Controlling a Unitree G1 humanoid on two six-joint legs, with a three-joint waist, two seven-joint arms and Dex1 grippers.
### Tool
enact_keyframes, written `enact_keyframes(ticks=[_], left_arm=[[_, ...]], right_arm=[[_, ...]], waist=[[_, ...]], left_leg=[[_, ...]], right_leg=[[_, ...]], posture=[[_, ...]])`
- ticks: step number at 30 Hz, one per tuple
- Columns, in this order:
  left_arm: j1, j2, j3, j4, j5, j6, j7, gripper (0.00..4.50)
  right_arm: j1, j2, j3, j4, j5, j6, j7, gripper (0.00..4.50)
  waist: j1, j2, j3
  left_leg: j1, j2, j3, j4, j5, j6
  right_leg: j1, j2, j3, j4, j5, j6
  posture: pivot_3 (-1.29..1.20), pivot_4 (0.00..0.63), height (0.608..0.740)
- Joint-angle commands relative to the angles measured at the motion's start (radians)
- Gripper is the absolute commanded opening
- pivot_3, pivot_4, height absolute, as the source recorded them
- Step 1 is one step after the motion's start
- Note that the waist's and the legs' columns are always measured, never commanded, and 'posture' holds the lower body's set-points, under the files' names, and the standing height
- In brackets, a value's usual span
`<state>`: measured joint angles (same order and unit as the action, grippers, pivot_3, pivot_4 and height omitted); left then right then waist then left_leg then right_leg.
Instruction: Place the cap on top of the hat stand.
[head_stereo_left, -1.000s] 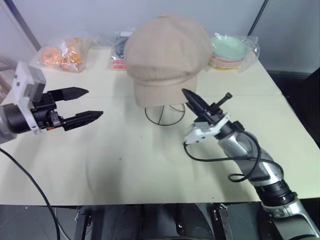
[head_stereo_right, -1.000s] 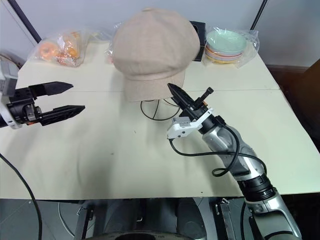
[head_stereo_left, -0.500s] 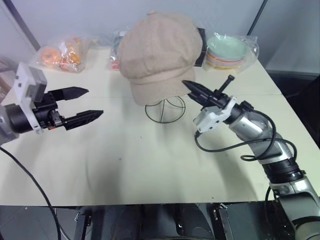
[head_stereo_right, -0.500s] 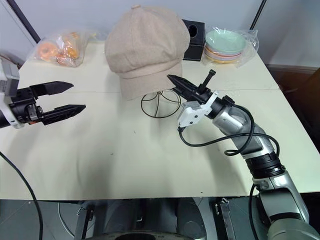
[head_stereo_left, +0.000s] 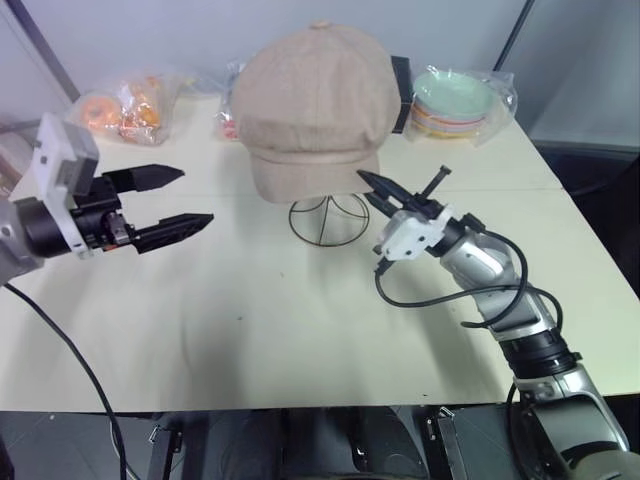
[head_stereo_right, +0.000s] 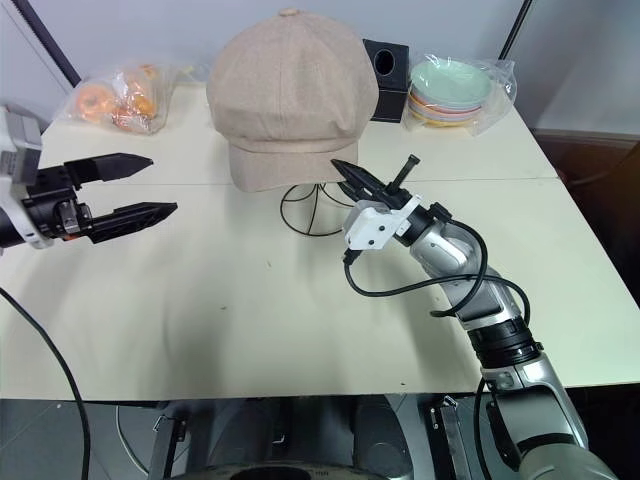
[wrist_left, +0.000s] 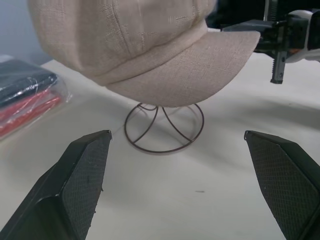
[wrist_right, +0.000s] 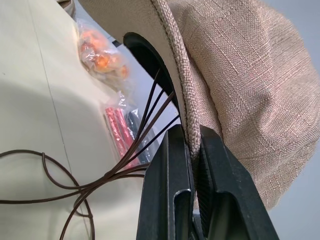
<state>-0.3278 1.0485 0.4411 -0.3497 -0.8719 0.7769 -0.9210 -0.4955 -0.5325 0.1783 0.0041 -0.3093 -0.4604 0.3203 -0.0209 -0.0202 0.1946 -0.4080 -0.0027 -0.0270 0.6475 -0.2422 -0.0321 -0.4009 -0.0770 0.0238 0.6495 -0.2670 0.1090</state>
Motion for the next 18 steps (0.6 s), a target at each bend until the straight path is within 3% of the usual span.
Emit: enact_keyframes(ticks=[1, 7, 8, 16, 18], left_arm=[[-0.023, 0.017, 0.000, 0.005, 0.010, -0.011, -0.009, 4.50], [-0.033, 0.012, -0.015, 0.011, 0.018, -0.017, -0.019, 4.50], [-0.032, 0.011, -0.017, 0.011, 0.020, -0.019, -0.020, 4.50], [-0.024, -0.003, -0.027, 0.025, 0.045, -0.039, -0.039, 4.50], [-0.033, -0.007, -0.038, 0.041, 0.056, -0.051, -0.047, 4.50]], right_arm=[[0.016, 0.010, -0.013, -0.027, 0.004, 0.026, 0.010, 1.08], [0.067, -0.012, -0.021, -0.079, -0.028, 0.047, 0.023, 4.24], [0.088, -0.030, -0.031, -0.094, -0.027, 0.048, 0.033, 4.48], [0.284, -0.317, -0.171, -0.233, 0.301, 0.162, 0.382, 4.48], [0.321, -0.394, -0.231, -0.259, 0.449, 0.273, 0.500, 4.48]], waist=[[0.000, 0.000, 0.000], [0.001, 0.000, 0.000], [0.002, 0.000, 0.000], [0.007, 0.000, 0.001], [0.005, 0.000, 0.001]], left_leg=[[0.000, 0.000, 0.000, 0.000, 0.000, 0.000], [0.000, 0.000, 0.000, 0.000, 0.000, 0.000], [0.000, 0.000, 0.000, 0.000, 0.000, 0.000], [0.000, 0.000, 0.000, 0.001, 0.000, 0.000], [0.001, 0.000, 0.000, 0.000, 0.000, 0.000]], right_leg=[[0.000, 0.000, 0.000, 0.000, 0.000, 0.000], [0.000, 0.000, 0.000, 0.000, 0.000, 0.000], [0.000, 0.000, 0.000, 0.000, 0.000, 0.000], [0.002, -0.001, 0.000, -0.002, -0.001, -0.002], [0.003, -0.001, 0.000, -0.002, -0.001, -0.002]], posture=[[0.00, 0.150, 0.740], [0.00, 0.150, 0.740], [0.00, 0.150, 0.740], [0.00, 0.150, 0.740], [0.00, 0.150, 0.740]])
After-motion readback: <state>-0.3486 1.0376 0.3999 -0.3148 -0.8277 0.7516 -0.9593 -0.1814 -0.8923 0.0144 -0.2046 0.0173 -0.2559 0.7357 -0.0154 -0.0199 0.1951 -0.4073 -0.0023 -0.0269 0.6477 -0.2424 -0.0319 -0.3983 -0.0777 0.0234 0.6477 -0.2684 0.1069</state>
